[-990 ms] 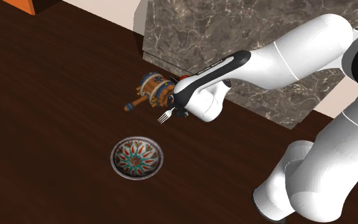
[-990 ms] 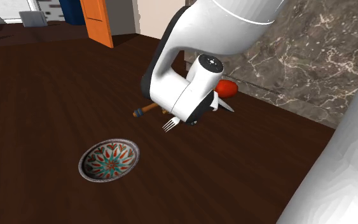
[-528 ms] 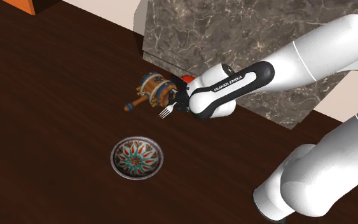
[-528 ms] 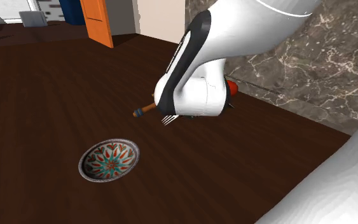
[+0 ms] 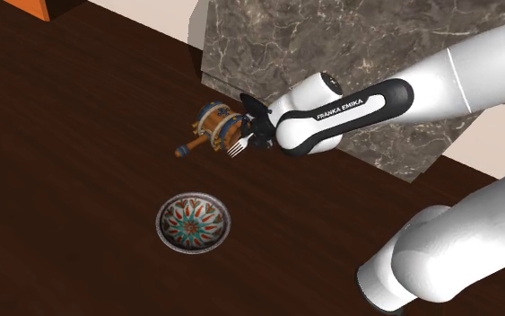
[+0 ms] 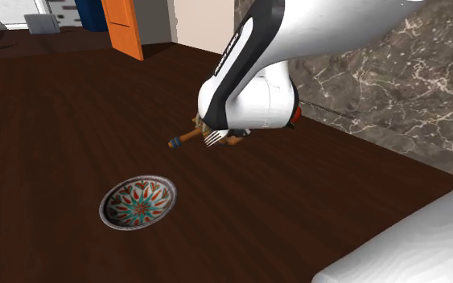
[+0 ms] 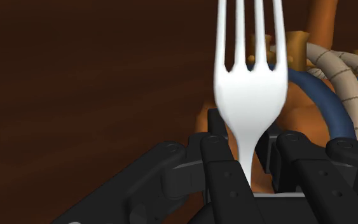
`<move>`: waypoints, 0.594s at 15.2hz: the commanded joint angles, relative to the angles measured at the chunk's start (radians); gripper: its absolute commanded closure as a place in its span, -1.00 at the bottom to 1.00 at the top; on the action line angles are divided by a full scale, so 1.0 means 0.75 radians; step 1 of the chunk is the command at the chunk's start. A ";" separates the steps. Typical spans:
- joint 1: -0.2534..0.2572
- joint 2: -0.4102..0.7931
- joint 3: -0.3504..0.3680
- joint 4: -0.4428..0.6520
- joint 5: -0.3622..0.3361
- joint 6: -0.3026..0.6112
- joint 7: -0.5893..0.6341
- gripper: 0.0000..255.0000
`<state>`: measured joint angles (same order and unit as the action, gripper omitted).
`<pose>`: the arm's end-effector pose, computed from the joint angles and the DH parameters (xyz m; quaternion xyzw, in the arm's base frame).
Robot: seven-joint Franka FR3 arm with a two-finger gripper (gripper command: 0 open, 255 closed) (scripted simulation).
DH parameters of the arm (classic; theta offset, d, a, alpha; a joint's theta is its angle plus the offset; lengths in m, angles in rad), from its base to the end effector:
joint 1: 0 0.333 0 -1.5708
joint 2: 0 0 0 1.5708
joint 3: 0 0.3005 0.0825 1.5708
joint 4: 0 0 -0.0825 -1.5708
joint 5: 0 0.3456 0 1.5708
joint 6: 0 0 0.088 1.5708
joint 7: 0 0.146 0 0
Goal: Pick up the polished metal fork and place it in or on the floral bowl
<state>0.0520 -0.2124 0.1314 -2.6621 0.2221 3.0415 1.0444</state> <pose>0.4498 0.0664 0.3571 -0.8229 0.4876 -0.2206 0.1911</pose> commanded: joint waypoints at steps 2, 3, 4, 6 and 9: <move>-0.018 -0.045 0.010 0.023 -0.019 -0.068 0.017 1.00; -0.022 -0.060 0.012 0.030 -0.024 -0.090 0.021 1.00; -0.026 -0.075 0.013 0.037 -0.028 -0.112 0.025 1.00; -0.033 -0.104 0.016 0.051 -0.036 -0.156 0.033 1.00; -0.043 -0.142 0.058 0.036 -0.056 -0.176 0.086 1.00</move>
<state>0.0234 -0.3065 0.1584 -2.6299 0.1881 2.9158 1.0873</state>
